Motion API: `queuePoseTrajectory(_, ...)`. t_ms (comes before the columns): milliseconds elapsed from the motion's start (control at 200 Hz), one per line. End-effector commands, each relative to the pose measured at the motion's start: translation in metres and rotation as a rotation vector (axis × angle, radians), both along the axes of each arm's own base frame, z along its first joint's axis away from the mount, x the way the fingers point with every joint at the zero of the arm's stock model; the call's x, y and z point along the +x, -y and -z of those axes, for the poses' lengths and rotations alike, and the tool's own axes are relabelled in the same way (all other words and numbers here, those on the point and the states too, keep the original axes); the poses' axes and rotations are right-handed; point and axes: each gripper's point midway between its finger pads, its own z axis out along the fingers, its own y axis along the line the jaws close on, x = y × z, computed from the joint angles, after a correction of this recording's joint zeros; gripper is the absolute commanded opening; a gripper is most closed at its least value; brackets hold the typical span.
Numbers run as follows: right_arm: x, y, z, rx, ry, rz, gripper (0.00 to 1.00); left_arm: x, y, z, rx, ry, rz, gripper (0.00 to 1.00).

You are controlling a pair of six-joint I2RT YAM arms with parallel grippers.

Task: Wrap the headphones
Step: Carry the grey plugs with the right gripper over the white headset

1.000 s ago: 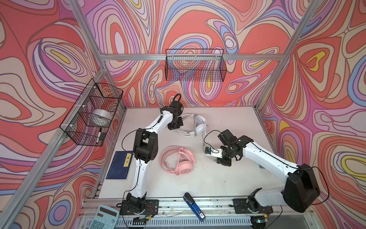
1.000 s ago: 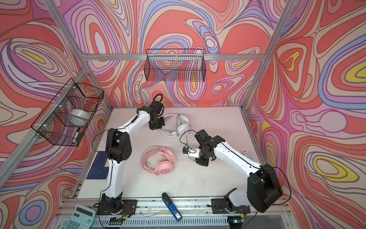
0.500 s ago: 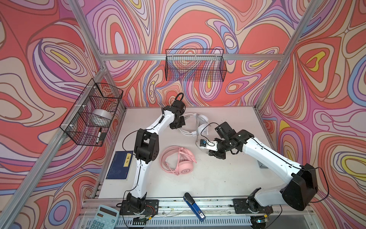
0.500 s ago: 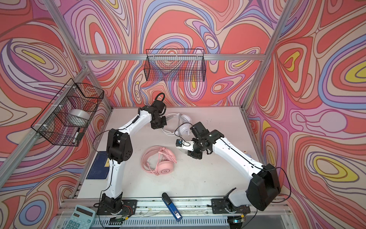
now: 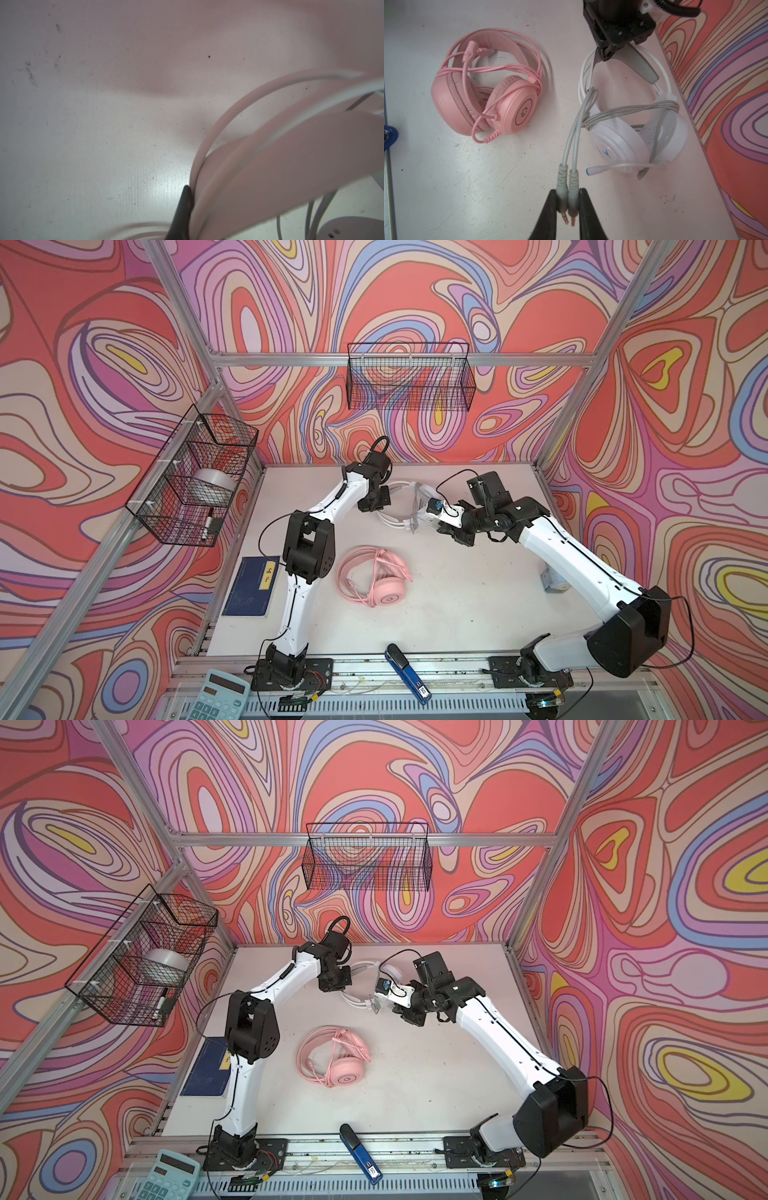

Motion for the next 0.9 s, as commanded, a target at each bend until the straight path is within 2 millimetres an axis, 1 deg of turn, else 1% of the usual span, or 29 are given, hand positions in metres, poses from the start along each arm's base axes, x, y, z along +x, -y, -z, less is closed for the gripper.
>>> queuePoseTrajectory(0,0.026,-0.003,-0.019,0.073,0.055,0.018,0.00,-0.003,0.019,-0.022,-0.055,0.045,0.064,0.00)
queuePoseTrajectory(100,0.048,0.005,-0.026,0.098,0.070,0.071,0.00,-0.005,0.022,-0.022,-0.053,0.043,0.091,0.00)
queuePoseTrajectory(230,0.081,0.019,-0.033,0.135,0.085,0.161,0.00,-0.009,0.027,-0.022,-0.055,0.041,0.128,0.00)
queuePoseTrajectory(421,0.129,0.037,-0.031,0.132,0.092,0.307,0.00,-0.014,0.031,-0.025,-0.064,0.040,0.175,0.00)
queuePoseTrajectory(536,0.156,0.050,-0.021,0.118,0.080,0.406,0.00,-0.018,0.033,-0.026,-0.067,0.039,0.198,0.00)
queuePoseTrajectory(561,0.159,0.053,-0.025,0.118,0.090,0.420,0.00,-0.019,0.033,-0.026,-0.070,0.040,0.204,0.00)
queuePoseTrajectory(571,0.163,0.053,-0.014,0.106,0.070,0.426,0.00,-0.019,0.035,-0.026,-0.070,0.040,0.210,0.00)
queuePoseTrajectory(581,0.165,0.053,-0.011,0.100,0.064,0.429,0.00,-0.020,0.035,-0.027,-0.072,0.041,0.211,0.00)
queuePoseTrajectory(656,0.176,0.056,0.003,0.071,0.041,0.458,0.00,-0.022,0.037,-0.028,-0.082,0.045,0.227,0.00)
queuePoseTrajectory(806,0.196,0.070,0.033,0.032,-0.023,0.562,0.00,-0.026,0.040,-0.030,-0.099,0.058,0.242,0.00)
queuePoseTrajectory(891,0.204,0.076,0.050,0.020,-0.063,0.596,0.00,-0.028,0.041,-0.032,-0.106,0.061,0.255,0.00)
